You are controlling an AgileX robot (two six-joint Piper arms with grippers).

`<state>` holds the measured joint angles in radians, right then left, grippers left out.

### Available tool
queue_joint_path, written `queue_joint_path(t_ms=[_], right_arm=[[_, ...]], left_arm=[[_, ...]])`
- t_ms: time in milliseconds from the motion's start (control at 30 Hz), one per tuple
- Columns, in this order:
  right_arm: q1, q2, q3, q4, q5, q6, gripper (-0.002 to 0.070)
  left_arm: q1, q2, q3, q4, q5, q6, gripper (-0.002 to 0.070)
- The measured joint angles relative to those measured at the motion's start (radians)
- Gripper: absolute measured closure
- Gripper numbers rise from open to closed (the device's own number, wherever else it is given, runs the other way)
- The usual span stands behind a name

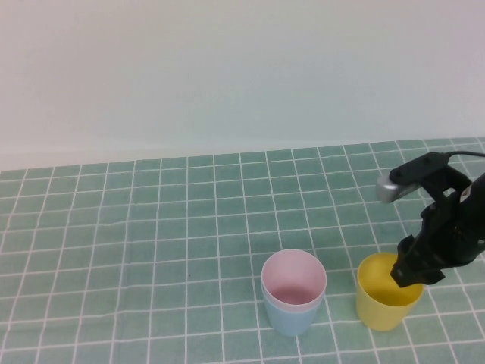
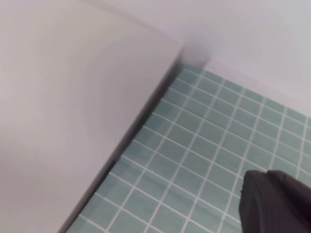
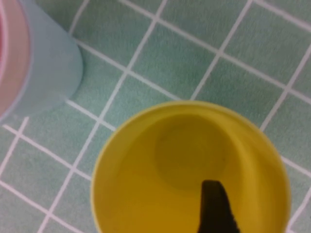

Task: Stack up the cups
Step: Pick up the yellow cup, then place the yellow cup on the pink cup

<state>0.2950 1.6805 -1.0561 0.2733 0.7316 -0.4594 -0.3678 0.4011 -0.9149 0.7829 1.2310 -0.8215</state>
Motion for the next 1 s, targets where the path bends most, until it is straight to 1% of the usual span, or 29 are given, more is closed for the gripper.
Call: queue_joint_path(t_ms=[100,200,300,367,433,500,600,667,733,833,900,1000], right_arm=[[0.0,0.033,0.0,-0.002,0.0,0.0,0.03],[0.0,0.049,0.0,-0.005,0.0,-0.002,0.037],[0.0,0.059,0.0,-0.015,-0.005,-0.012,0.0486],[0.0,0.061,0.0,-0.021,-0.007,-0.018,0.0589],[0.0,0.061,-0.011,-0.034,0.001,-0.022,0.0636],[0.0,0.061,-0.046,-0.082,0.039,-0.024,0.0649],[0.002,0.054,-0.142,-0.201,0.138,0.042,0.065],[0.002,0.033,-0.239,-0.261,0.214,0.089,0.065],[0.002,0.007,-0.339,-0.26,0.272,0.107,0.065],[0.024,-0.023,-0.514,-0.2,0.364,0.108,0.065],[0.072,-0.025,-0.609,-0.162,0.411,0.108,0.065],[0.162,-0.008,-0.684,-0.137,0.453,0.139,0.065]], left_arm=[[0.047,-0.011,0.0,0.0,0.0,-0.002,0.0676],[0.051,-0.011,0.0,0.0,0.0,-0.002,0.0676],[0.051,-0.011,0.0,-0.013,0.0,-0.013,0.0676],[0.051,-0.011,0.0,-0.02,0.0,-0.046,0.0676],[0.051,-0.011,0.0,-0.018,0.0,-0.074,0.0676],[0.051,-0.011,0.006,0.003,-0.032,-0.095,0.0676],[0.051,-0.017,0.06,0.068,-0.17,-0.152,0.0676],[0.051,-0.049,0.129,0.087,-0.272,-0.179,0.0676],[0.051,-0.111,0.211,0.099,-0.368,-0.193,0.0676],[0.051,-0.198,0.326,0.103,-0.461,-0.182,0.0676],[0.051,-0.267,0.392,0.103,-0.488,-0.18,0.0676],[0.051,-0.353,0.488,0.119,-0.484,-0.178,0.0676]])
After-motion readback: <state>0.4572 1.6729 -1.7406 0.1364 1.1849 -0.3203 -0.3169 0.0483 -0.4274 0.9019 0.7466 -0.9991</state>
